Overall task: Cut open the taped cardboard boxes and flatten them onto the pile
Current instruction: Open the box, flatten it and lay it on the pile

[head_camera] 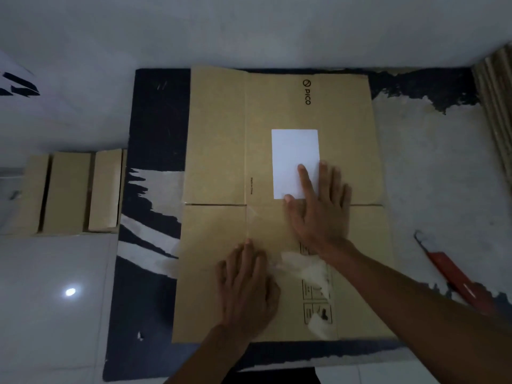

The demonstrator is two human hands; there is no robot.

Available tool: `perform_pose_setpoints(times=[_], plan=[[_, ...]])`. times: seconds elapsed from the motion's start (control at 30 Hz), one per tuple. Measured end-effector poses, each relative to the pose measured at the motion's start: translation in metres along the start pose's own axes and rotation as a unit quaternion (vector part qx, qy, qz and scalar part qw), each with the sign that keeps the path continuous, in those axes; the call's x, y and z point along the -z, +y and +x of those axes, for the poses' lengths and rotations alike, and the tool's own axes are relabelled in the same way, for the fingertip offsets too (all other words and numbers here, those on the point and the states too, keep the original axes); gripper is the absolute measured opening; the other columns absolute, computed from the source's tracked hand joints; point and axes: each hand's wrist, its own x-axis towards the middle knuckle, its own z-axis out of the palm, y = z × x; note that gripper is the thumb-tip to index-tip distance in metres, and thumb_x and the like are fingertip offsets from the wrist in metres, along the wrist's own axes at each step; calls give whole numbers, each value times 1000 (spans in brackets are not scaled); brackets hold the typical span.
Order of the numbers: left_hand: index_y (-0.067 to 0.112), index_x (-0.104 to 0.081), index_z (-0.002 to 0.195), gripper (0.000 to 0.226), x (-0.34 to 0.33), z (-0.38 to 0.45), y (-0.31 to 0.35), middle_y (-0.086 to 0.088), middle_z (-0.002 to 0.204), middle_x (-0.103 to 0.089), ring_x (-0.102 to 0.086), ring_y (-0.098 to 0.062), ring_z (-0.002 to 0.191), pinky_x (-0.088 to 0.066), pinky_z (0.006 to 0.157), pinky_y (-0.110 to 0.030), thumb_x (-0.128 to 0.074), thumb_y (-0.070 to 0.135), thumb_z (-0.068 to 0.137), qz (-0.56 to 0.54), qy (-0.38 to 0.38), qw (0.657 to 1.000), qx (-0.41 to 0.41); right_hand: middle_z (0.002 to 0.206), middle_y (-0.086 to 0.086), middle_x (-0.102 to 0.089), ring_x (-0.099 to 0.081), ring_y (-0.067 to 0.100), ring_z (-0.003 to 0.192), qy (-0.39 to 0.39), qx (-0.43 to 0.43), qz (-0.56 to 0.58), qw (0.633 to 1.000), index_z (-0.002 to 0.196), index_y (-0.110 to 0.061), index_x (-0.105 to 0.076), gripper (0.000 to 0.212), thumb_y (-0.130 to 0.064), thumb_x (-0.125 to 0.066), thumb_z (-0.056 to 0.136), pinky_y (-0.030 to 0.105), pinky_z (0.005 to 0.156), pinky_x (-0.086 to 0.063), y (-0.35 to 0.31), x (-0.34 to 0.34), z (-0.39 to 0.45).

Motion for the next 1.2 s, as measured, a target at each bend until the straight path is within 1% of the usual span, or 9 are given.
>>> perform_pose_setpoints(times=[0.1,0.23,0.33,0.53,0.8,0.93,1.0,1.07,1.2], plan=[[8,-59,107,34,9,44,-6,-12,113,-55,-48,-32,104,-39,90,-46,-46,31,85,-42,54,997,26,165,11,5,7,36,151,-7,-3,-2,1000,158,-34,-2,70,-62,-21,97,58,120,-3,-2,0,-2],[1,-40,138,52,5,145,-12,-27,140,-49,-37,-38,133,-34,107,-57,-40,27,93,-46,83,994,48,165,12,7,8,37,151,-19,-7,-15,1000,158,-33,0,72,-65,-21,97,58,120,-6,-4,6,0],[9,-17,156,63,5,194,-14,-18,163,-16,-11,-36,151,-14,121,-56,-32,33,100,-7,24,997,76,165,13,3,5,38,151,-28,-7,-15,999,158,-33,-6,72,-64,-27,97,59,120,-8,-5,7,-2],[16,-2,160,68,3,199,-8,-10,167,7,9,-29,153,-5,123,-54,-29,38,102,34,-7,996,80,144,14,-42,-39,43,131,-1,-34,17,999,136,-26,-46,54,-57,-43,92,57,102,-31,-4,20,51],[11,-18,158,68,0,202,-12,-16,165,-9,-3,-34,153,-8,120,-53,-30,41,99,58,-12,996,72,166,2,3,7,32,152,-6,44,39,998,158,-31,-8,71,-61,-28,96,55,120,4,-14,29,217],[5,-46,134,63,14,237,-13,-22,140,-47,-38,-42,127,-36,99,-55,-46,40,82,52,-14,996,78,166,3,3,8,33,152,7,50,24,998,158,-31,-7,71,-62,-24,97,57,120,3,-13,24,217],[6,-43,137,59,23,280,-20,-20,142,-44,-40,-42,129,-36,101,-55,-50,34,85,12,7,997,77,166,3,3,8,33,152,4,49,21,999,158,-31,-7,71,-64,-21,97,57,120,3,-14,25,220],[9,-27,154,68,28,326,-30,-16,161,-24,-21,-38,147,-17,117,-54,-50,31,94,-11,-1,999,42,166,3,2,8,32,152,8,50,19,999,158,-30,-8,71,-64,-19,97,57,120,2,-13,24,220],[16,-16,158,71,24,363,-40,-3,167,-9,-5,-24,154,-5,124,-48,-23,46,95,41,-32,999,5,166,4,-1,5,33,152,7,56,22,998,158,-29,-12,72,-64,-20,95,59,119,-2,-14,24,222]])
